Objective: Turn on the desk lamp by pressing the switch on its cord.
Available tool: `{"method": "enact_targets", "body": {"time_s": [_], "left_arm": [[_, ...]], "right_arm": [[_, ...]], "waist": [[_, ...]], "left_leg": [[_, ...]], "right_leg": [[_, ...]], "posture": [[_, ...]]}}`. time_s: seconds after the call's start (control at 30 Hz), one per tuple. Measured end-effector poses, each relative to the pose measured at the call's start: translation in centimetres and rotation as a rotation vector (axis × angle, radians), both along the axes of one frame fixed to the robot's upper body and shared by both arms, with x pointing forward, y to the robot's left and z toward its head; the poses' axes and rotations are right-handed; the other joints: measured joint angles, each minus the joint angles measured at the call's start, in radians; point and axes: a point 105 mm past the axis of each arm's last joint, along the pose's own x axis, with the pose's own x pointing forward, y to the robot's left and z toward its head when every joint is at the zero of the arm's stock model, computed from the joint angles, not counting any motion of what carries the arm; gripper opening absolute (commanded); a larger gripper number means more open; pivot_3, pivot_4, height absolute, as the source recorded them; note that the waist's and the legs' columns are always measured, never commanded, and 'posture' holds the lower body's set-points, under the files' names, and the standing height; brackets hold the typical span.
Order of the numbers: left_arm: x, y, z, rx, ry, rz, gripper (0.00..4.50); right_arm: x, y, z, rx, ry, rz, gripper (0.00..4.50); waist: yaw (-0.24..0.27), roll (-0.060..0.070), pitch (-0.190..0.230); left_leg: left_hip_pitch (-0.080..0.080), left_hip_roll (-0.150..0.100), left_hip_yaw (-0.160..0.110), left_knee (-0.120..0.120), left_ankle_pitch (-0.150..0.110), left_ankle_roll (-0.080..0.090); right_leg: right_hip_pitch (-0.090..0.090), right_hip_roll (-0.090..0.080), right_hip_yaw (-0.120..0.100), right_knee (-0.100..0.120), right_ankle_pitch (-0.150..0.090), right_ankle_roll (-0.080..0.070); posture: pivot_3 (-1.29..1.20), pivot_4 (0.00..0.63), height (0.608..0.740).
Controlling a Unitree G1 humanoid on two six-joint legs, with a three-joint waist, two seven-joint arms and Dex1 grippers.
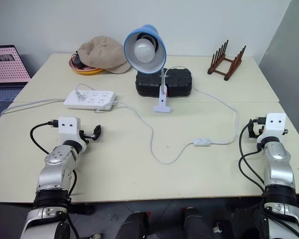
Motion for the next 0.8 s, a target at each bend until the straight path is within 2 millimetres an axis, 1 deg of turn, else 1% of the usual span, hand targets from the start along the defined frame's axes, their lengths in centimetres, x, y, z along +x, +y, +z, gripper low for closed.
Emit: {"method": "enact_targets", "body": {"time_s": [0.37,0.43,0.5,0.53,0.57,0.6,0.63,0.67,0.7,0.73,0.77,0.8], "left_arm": [[0.0,-0.1,0.2,-0.001,0.001,-0.028,4.49],[0.0,0.1,0.7,0.010,0.002,-0.056,4.49],[-0.1,-0.5,1.7,0.013,0.010,-0.138,4.49],[-0.2,-1.7,2.7,0.016,0.013,-0.232,4.49],[-0.3,-2.6,3.4,0.022,0.010,-0.290,4.49],[-0.6,-4.2,4.1,0.027,0.026,-0.398,4.49],[-0.9,-5.2,4.6,0.036,0.031,-0.461,4.49],[-1.2,-6.7,5.2,0.036,0.026,-0.545,4.49],[-1.9,-8.4,5.6,0.033,0.048,-0.646,4.49],[-2.4,-9.5,5.9,0.030,0.061,-0.713,4.49],[-3.0,-11.0,6.3,0.029,0.079,-0.805,4.49],[-3.2,-12.0,6.7,0.032,0.092,-0.867,4.49]], "right_arm": [[0.0,0.0,-0.1,0.021,0.003,0.004,4.50],[0.0,0.1,-0.2,0.036,0.014,0.032,4.50],[0.1,0.7,-0.1,0.047,0.045,0.128,4.50],[0.1,1.2,0.3,0.047,0.072,0.223,4.50],[0.1,1.6,0.8,0.039,0.081,0.281,4.50],[0.0,2.6,1.4,0.027,0.111,0.397,4.50],[-0.1,3.1,1.6,0.012,0.133,0.457,4.50],[-0.1,3.9,2.3,0.002,0.140,0.530,4.50],[-0.5,4.8,2.6,-0.029,0.186,0.640,4.50],[-0.9,5.3,2.7,-0.039,0.216,0.703,4.50],[-1.5,6.2,2.7,-0.036,0.275,0.810,4.50],[-2.0,6.8,2.5,-0.033,0.334,0.890,4.50]], "waist": [[0.000,0.000,0.000],[0.000,0.000,0.000],[-0.002,0.000,0.000],[-0.003,0.001,0.001],[-0.003,0.001,0.001],[-0.003,0.001,0.001],[-0.003,0.001,0.001],[-0.004,0.001,0.001],[-0.004,0.001,0.002],[-0.005,0.001,0.002],[-0.005,0.001,0.002],[-0.006,0.001,0.002]], "left_leg": [[0.000,0.000,0.000,0.000,0.000,0.000],[0.000,0.000,0.000,0.000,0.000,0.000],[-0.001,0.000,0.000,0.000,0.000,0.000],[-0.001,0.000,0.000,0.000,0.000,0.000],[-0.001,0.000,0.000,0.000,0.000,0.000],[-0.001,0.000,0.000,0.000,0.000,0.000],[-0.002,0.000,0.000,-0.001,0.000,0.000],[0.000,0.000,0.000,-0.001,0.000,0.000],[-0.001,0.000,0.000,-0.001,0.000,0.000],[-0.001,0.000,0.000,-0.001,0.000,0.000],[-0.001,0.000,0.000,-0.001,0.000,0.000],[-0.001,0.000,0.000,-0.001,0.000,0.000]], "right_leg": [[0.000,0.000,0.000,0.000,0.000,0.000],[0.000,0.000,0.000,0.000,0.000,0.000],[0.000,0.000,0.000,0.000,0.000,0.000],[0.000,0.000,0.000,-0.001,0.000,0.000],[0.000,0.000,0.000,-0.001,0.000,0.000],[0.000,0.000,0.000,-0.001,0.000,0.000],[0.000,0.000,0.000,-0.002,0.000,0.000],[0.000,0.000,0.000,-0.003,0.000,0.000],[0.000,0.000,0.000,-0.003,0.000,0.000],[0.000,0.000,-0.001,-0.003,0.000,-0.001],[0.000,0.000,-0.001,-0.003,-0.001,-0.001],[0.000,0.000,-0.001,-0.003,-0.001,-0.001]], "posture": [[0.00,0.150,0.740],[0.00,0.150,0.740],[0.00,0.150,0.740],[0.00,0.150,0.740],[0.00,0.150,0.740],[0.00,0.150,0.740],[0.00,0.150,0.740],[0.00,0.150,0.740],[0.00,0.150,0.740],[0.00,0.150,0.740],[0.00,0.150,0.740],[0.00,0.150,0.740]]}}
